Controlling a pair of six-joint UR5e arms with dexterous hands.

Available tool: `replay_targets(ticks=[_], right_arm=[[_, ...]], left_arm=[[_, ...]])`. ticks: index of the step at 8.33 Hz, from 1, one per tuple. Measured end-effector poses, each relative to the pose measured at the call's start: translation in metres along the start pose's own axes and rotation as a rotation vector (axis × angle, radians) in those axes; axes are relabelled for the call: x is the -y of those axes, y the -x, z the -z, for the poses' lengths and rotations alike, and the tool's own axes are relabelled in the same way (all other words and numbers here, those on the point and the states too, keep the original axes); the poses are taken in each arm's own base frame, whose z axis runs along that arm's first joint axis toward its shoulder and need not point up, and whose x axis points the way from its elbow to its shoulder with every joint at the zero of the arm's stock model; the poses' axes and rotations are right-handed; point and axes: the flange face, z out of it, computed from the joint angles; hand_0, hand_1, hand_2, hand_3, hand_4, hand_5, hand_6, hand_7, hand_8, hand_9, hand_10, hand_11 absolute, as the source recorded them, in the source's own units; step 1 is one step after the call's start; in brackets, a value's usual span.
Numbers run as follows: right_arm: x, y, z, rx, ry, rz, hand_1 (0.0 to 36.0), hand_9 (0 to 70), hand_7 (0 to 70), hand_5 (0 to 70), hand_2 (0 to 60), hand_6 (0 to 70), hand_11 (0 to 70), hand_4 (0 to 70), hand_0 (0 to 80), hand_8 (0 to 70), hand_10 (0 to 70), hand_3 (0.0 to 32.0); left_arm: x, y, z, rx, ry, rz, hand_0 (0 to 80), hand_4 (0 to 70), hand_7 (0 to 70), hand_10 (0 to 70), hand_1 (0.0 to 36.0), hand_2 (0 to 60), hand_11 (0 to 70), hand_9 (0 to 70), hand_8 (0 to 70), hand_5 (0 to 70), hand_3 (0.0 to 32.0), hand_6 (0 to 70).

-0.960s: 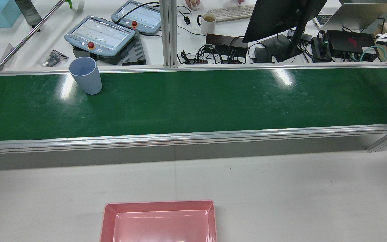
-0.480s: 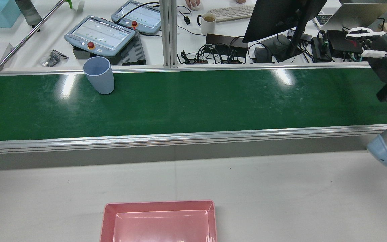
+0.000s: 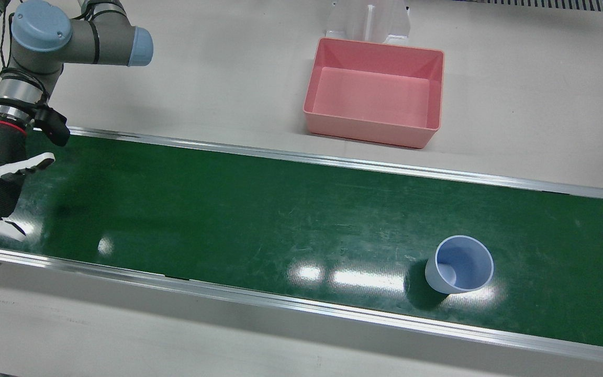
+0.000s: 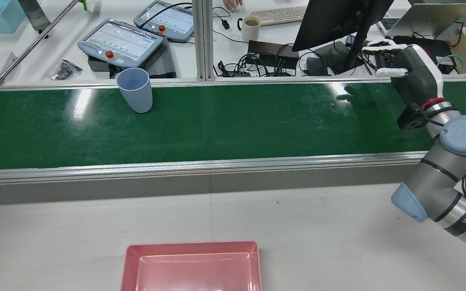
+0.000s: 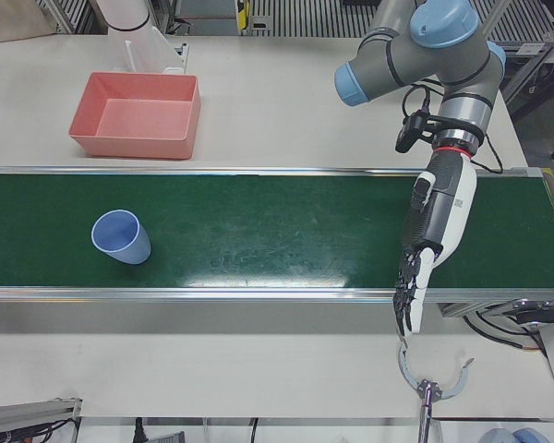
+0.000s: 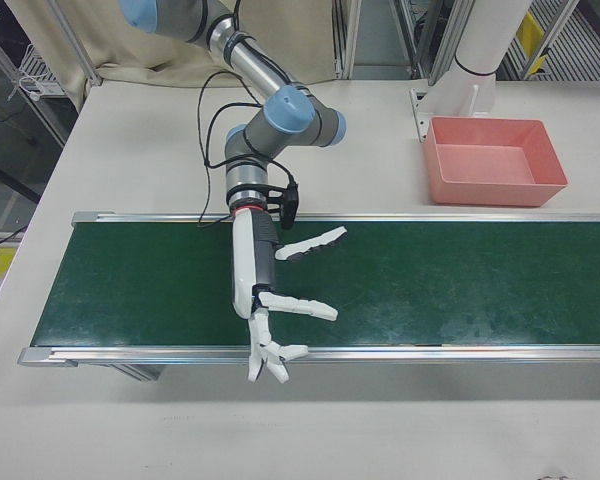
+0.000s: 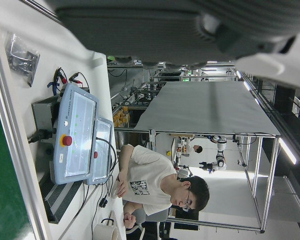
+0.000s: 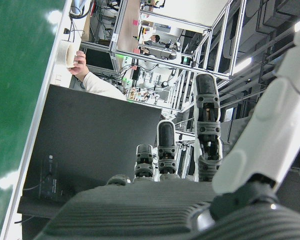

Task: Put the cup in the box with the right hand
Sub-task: 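Move the right hand over the conveyor beside the cup's path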

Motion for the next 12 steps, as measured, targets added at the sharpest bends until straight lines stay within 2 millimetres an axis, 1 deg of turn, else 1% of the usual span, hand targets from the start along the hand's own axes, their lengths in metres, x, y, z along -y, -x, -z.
replay_targets(ticks=[2, 4, 5, 6, 8, 9, 12], right_arm=[[-0.033, -0.030, -0.006, 0.020, 0.016, 0.002, 2.7, 18.4, 53.4, 1.3, 0.0, 10.0, 0.0, 66.7, 51.4, 6.7, 0.0, 0.0], [-0.064, -0.050, -0.014, 0.035, 0.016, 0.011, 2.6, 19.2, 55.4, 1.4, 0.0, 10.4, 0.0, 66.8, 51.5, 7.1, 0.0, 0.0], [-0.074, -0.062, -0.013, 0.048, 0.006, 0.015, 2.8, 19.6, 56.8, 1.3, 0.0, 10.7, 0.0, 69.4, 51.8, 7.2, 0.0, 0.0], [-0.081, -0.073, -0.012, 0.058, -0.001, 0.016, 3.7, 21.4, 63.7, 1.4, 0.0, 12.0, 0.0, 70.0, 52.8, 7.7, 0.0, 0.0], [-0.100, -0.092, -0.016, 0.058, -0.006, 0.014, 4.4, 23.1, 69.6, 1.5, 0.0, 13.0, 0.0, 70.0, 53.7, 8.0, 0.0, 0.0], [-0.108, -0.099, -0.018, 0.059, -0.011, 0.015, 4.1, 23.0, 69.0, 1.5, 0.0, 13.0, 0.0, 70.0, 53.5, 8.1, 0.0, 0.0], [-0.124, -0.124, -0.025, 0.051, -0.017, 0.016, 8.3, 25.3, 70.0, 1.5, 0.0, 14.5, 0.0, 70.0, 52.6, 8.7, 0.0, 0.0]], left_arm=[[0.000, 0.000, 0.000, 0.000, 0.000, 0.000, 0.0, 0.0, 0.0, 0.0, 0.0, 0.0, 0.0, 0.0, 0.0, 0.0, 0.0, 0.0], [0.000, 0.000, -0.001, 0.001, -0.001, 0.000, 0.0, 0.0, 0.0, 0.0, 0.0, 0.0, 0.0, 0.0, 0.0, 0.0, 0.0, 0.0], [0.000, 0.000, -0.001, 0.001, -0.001, 0.000, 0.0, 0.0, 0.0, 0.0, 0.0, 0.0, 0.0, 0.0, 0.0, 0.0, 0.0, 0.0], [0.000, 0.000, -0.001, 0.001, -0.001, 0.000, 0.0, 0.0, 0.0, 0.0, 0.0, 0.0, 0.0, 0.0, 0.0, 0.0, 0.0, 0.0], [0.000, 0.000, -0.001, 0.000, -0.002, 0.001, 0.0, 0.0, 0.0, 0.0, 0.0, 0.0, 0.0, 0.0, 0.0, 0.0, 0.0, 0.0], [0.000, 0.000, -0.001, 0.000, -0.001, 0.000, 0.0, 0.0, 0.0, 0.0, 0.0, 0.0, 0.0, 0.0, 0.0, 0.0, 0.0, 0.0], [0.000, 0.000, -0.001, 0.001, -0.003, 0.001, 0.0, 0.0, 0.0, 0.0, 0.0, 0.0, 0.0, 0.0, 0.0, 0.0, 0.0, 0.0]])
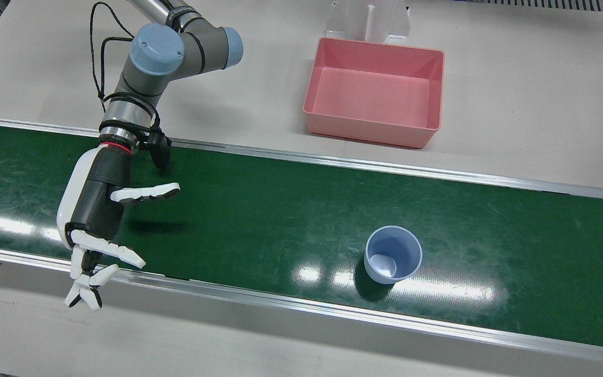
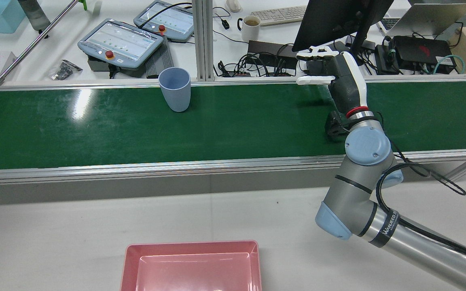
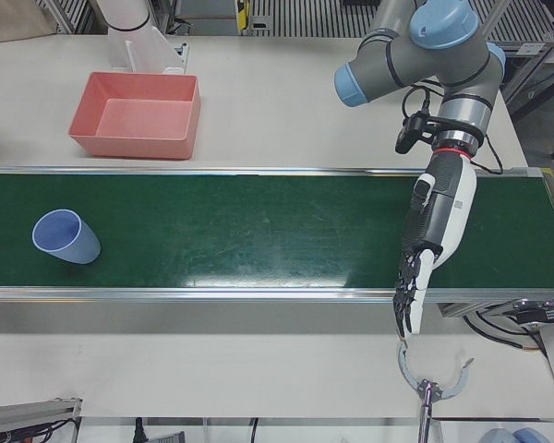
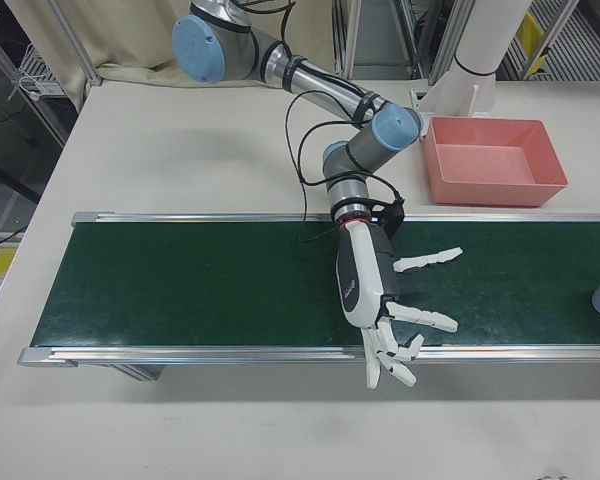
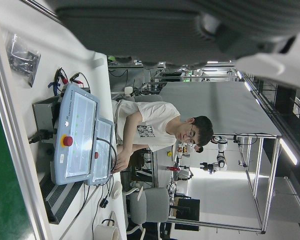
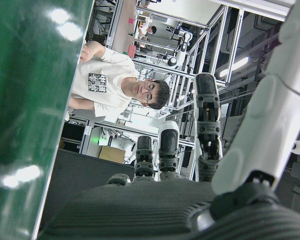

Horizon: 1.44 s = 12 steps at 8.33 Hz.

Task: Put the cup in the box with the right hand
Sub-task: 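Move the right hand over the conveyor beside the cup's path, then hold the open right hand in place as the cup arrives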

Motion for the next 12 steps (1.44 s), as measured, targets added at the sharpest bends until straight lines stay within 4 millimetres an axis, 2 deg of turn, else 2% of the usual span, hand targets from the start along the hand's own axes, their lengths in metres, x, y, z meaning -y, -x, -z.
replay_targets(ticks=[2, 3, 4, 5, 6, 7, 9, 12], right_arm=[[-0.015, -0.015, -0.005, 0.001, 0.003, -0.008, 9.2, 26.0, 70.0, 1.5, 0.0, 15.1, 0.0, 70.0, 52.6, 8.8, 0.0, 0.0], [-0.021, -0.018, -0.006, -0.001, 0.004, -0.010, 11.0, 26.6, 70.0, 1.6, 0.7, 15.5, 0.0, 70.0, 52.2, 8.9, 0.0, 0.0], [-0.023, -0.022, -0.006, -0.002, 0.001, -0.008, 10.8, 26.8, 70.0, 1.5, 1.0, 15.5, 0.0, 70.0, 52.0, 9.0, 0.0, 0.0], [-0.023, -0.028, -0.003, -0.005, -0.003, -0.005, 8.2, 26.4, 70.0, 1.3, 0.0, 15.1, 0.0, 70.0, 51.8, 9.0, 0.0, 0.0], [-0.024, -0.034, 0.000, -0.010, -0.005, -0.003, 2.4, 26.1, 70.0, 0.6, 0.0, 14.8, 0.0, 70.0, 51.8, 8.8, 0.0, 0.0], [-0.024, -0.038, 0.003, -0.016, -0.006, -0.003, 0.1, 25.3, 70.0, 0.1, 0.0, 14.2, 0.0, 70.0, 50.7, 8.3, 0.0, 0.0], [-0.025, -0.042, 0.005, -0.021, -0.005, -0.004, 1.6, 24.3, 70.0, 0.6, 0.0, 13.5, 0.0, 70.0, 51.4, 8.1, 0.0, 0.0], [-0.026, -0.043, 0.007, -0.025, -0.005, -0.002, 1.6, 24.5, 70.0, 0.5, 0.0, 13.5, 0.0, 70.0, 51.5, 8.2, 0.0, 0.0]], left_arm=[[0.000, 0.000, 0.000, 0.000, 0.000, 0.000, 0.0, 0.0, 0.0, 0.0, 0.0, 0.0, 0.0, 0.0, 0.0, 0.0, 0.0, 0.0], [-0.001, 0.000, 0.000, 0.000, 0.001, 0.000, 0.0, 0.0, 0.0, 0.0, 0.0, 0.0, 0.0, 0.0, 0.0, 0.0, 0.0, 0.0], [-0.001, 0.000, 0.000, 0.000, 0.002, 0.000, 0.0, 0.0, 0.0, 0.0, 0.0, 0.0, 0.0, 0.0, 0.0, 0.0, 0.0, 0.0], [0.000, 0.000, 0.000, 0.000, 0.002, 0.000, 0.0, 0.0, 0.0, 0.0, 0.0, 0.0, 0.0, 0.0, 0.0, 0.0, 0.0, 0.0], [0.000, 0.000, 0.000, 0.000, 0.001, 0.000, 0.0, 0.0, 0.0, 0.0, 0.0, 0.0, 0.0, 0.0, 0.0, 0.0, 0.0, 0.0], [0.000, 0.000, 0.000, 0.000, 0.001, 0.000, 0.0, 0.0, 0.0, 0.0, 0.0, 0.0, 0.0, 0.0, 0.0, 0.0, 0.0, 0.0], [0.000, 0.000, 0.000, 0.000, 0.002, 0.000, 0.0, 0.0, 0.0, 0.0, 0.0, 0.0, 0.0, 0.0, 0.0, 0.0, 0.0, 0.0], [0.000, 0.000, 0.000, 0.000, 0.000, 0.000, 0.0, 0.0, 0.0, 0.0, 0.0, 0.0, 0.0, 0.0, 0.0, 0.0, 0.0, 0.0]])
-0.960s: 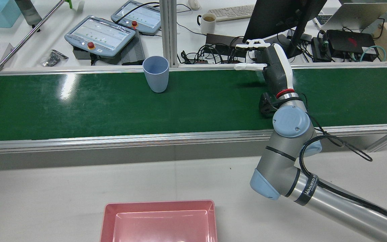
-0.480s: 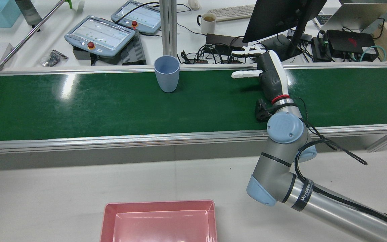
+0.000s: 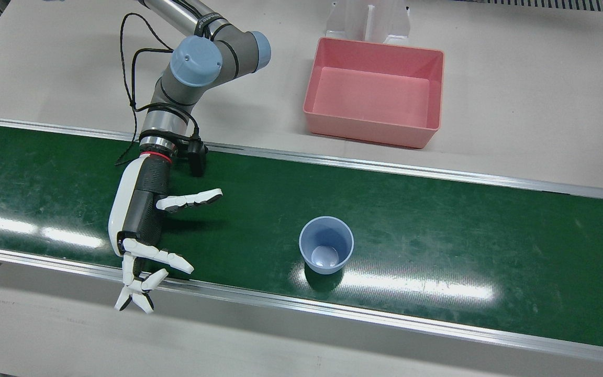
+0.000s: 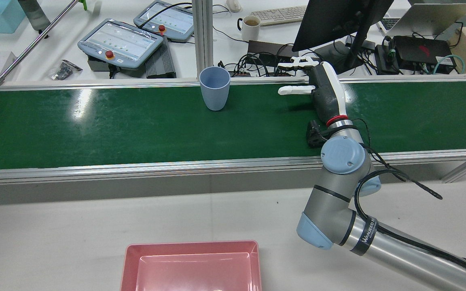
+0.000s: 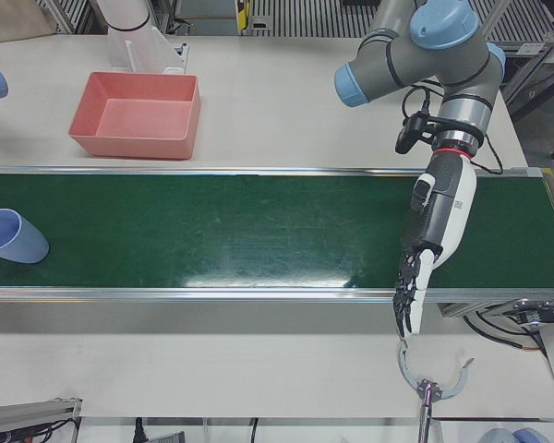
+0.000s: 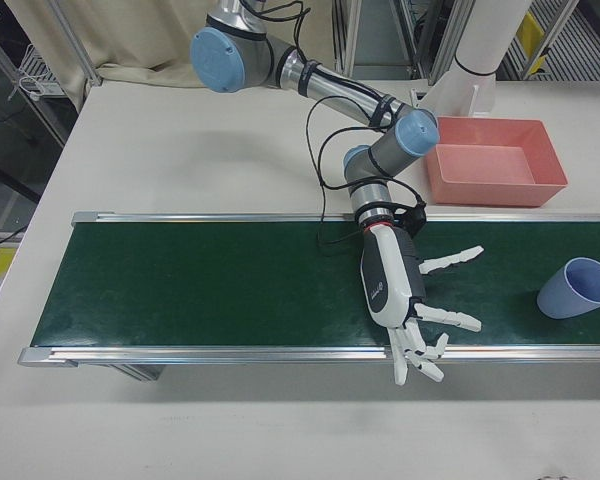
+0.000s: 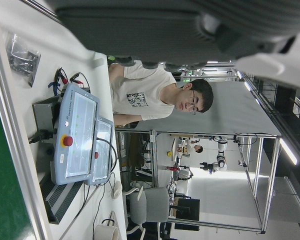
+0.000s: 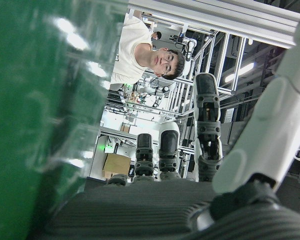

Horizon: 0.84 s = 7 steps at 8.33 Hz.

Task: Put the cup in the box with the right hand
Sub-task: 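Hold the open right hand in place as the cup arrives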

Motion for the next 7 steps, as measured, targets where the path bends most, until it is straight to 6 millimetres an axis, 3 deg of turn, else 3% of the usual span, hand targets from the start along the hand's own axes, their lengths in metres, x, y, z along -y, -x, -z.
replay_targets(ticks=[5, 7], right_arm=[[-0.0022, -0.0010, -0.0003, -0.002, 0.001, 0.000, 1.9, 24.6, 70.0, 0.4, 0.0, 13.5, 0.0, 70.0, 51.7, 8.1, 0.0, 0.0], [-0.0045, -0.0016, -0.0005, -0.006, 0.002, 0.007, 4.4, 24.2, 70.0, 0.8, 0.0, 13.3, 0.0, 70.0, 51.8, 8.0, 0.0, 0.0]], left_arm=[[-0.0009, -0.0001, -0.0004, 0.000, 0.002, 0.000, 0.0, 0.0, 0.0, 0.0, 0.0, 0.0, 0.0, 0.0, 0.0, 0.0, 0.0, 0.0], [-0.0002, 0.0000, 0.0000, 0.000, 0.000, 0.000, 0.0, 0.0, 0.0, 0.0, 0.0, 0.0, 0.0, 0.0, 0.0, 0.0, 0.0, 0.0]])
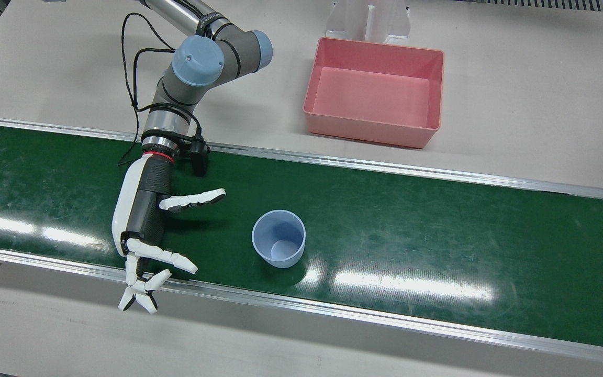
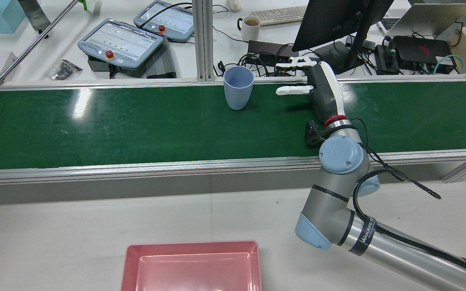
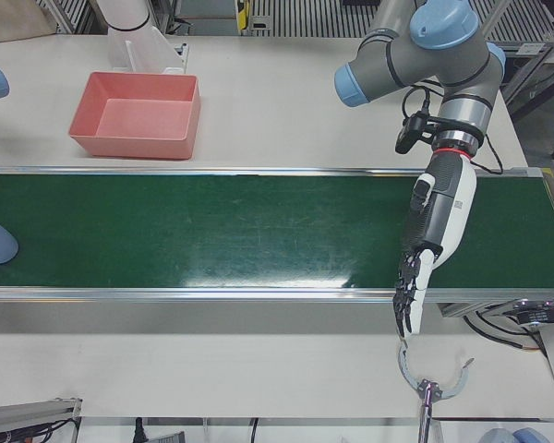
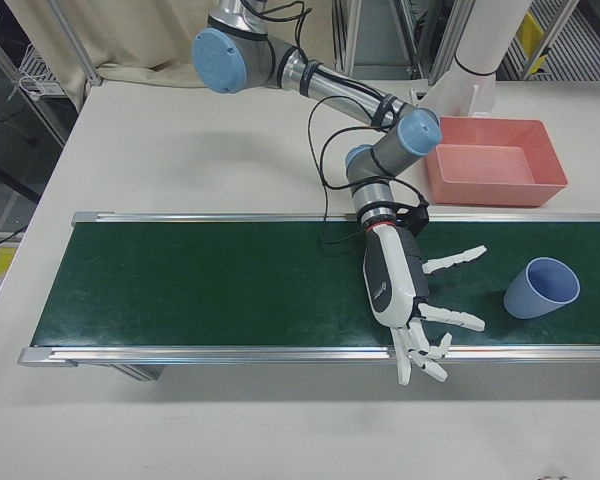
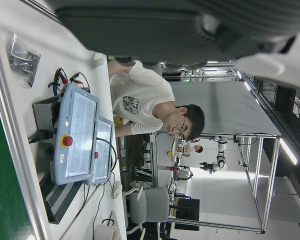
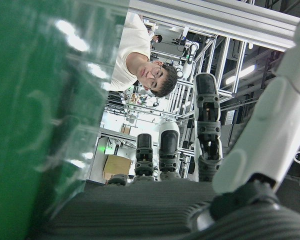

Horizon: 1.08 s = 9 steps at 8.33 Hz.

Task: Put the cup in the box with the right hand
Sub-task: 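Hold the open right hand in place as the cup arrives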

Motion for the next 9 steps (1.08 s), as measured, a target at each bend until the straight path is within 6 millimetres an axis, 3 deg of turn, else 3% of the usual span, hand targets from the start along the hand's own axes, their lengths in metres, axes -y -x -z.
replay_targets(ticks=[1, 2, 3, 5, 6, 8, 9], right_arm=[[-0.0002, -0.0001, 0.0003, -0.004, -0.001, 0.004, 8.4, 24.2, 70.0, 1.3, 0.0, 13.3, 0.0, 70.0, 51.7, 8.2, 0.0, 0.0], [-0.0005, -0.0006, 0.0007, -0.008, -0.002, 0.007, 10.0, 24.3, 70.0, 1.5, 0.0, 13.4, 0.0, 69.9, 51.7, 8.3, 0.0, 0.0], [-0.0009, -0.0008, 0.0010, -0.011, -0.001, 0.008, 12.9, 24.6, 70.0, 2.0, 3.7, 13.7, 0.0, 67.7, 52.3, 8.5, 0.0, 0.0], [-0.0015, -0.0009, 0.0013, -0.014, 0.000, 0.011, 12.2, 24.7, 70.0, 1.6, 5.2, 13.5, 0.0, 67.2, 51.1, 8.5, 0.0, 0.0], [-0.0018, -0.0007, 0.0015, -0.015, -0.001, 0.013, 9.8, 24.6, 70.0, 1.2, 1.0, 13.4, 0.0, 69.5, 50.5, 8.4, 0.0, 0.0], [-0.0019, 0.0004, 0.0023, -0.017, -0.006, 0.019, 5.0, 24.0, 70.0, 0.4, 0.0, 12.8, 0.0, 70.0, 49.6, 8.0, 0.0, 0.0], [-0.0020, 0.0006, 0.0025, -0.018, -0.007, 0.020, 6.1, 24.2, 70.0, 0.6, 0.0, 12.9, 0.0, 70.0, 50.0, 8.2, 0.0, 0.0]], left_arm=[[0.0000, 0.0000, -0.0001, 0.000, 0.000, 0.000, 0.0, 0.0, 0.0, 0.0, 0.0, 0.0, 0.0, 0.0, 0.0, 0.0, 0.0, 0.0], [-0.0001, -0.0001, -0.0002, -0.001, 0.000, 0.000, 0.0, 0.0, 0.0, 0.0, 0.0, 0.0, 0.0, 0.0, 0.0, 0.0, 0.0, 0.0], [0.0001, -0.0001, -0.0001, -0.001, 0.000, 0.000, 0.0, 0.0, 0.0, 0.0, 0.0, 0.0, 0.0, 0.0, 0.0, 0.0, 0.0, 0.0], [0.0004, 0.0000, 0.0001, -0.001, 0.000, 0.000, 0.0, 0.0, 0.0, 0.0, 0.0, 0.0, 0.0, 0.0, 0.0, 0.0, 0.0, 0.0], [0.0005, 0.0000, 0.0002, -0.001, -0.001, 0.000, 0.0, 0.0, 0.0, 0.0, 0.0, 0.0, 0.0, 0.0, 0.0, 0.0, 0.0, 0.0], [0.0000, 0.0000, -0.0002, 0.000, 0.000, 0.000, 0.0, 0.0, 0.0, 0.0, 0.0, 0.0, 0.0, 0.0, 0.0, 0.0, 0.0, 0.0], [0.0001, 0.0000, -0.0001, 0.000, 0.000, 0.000, 0.0, 0.0, 0.0, 0.0, 0.0, 0.0, 0.0, 0.0, 0.0, 0.0, 0.0, 0.0]])
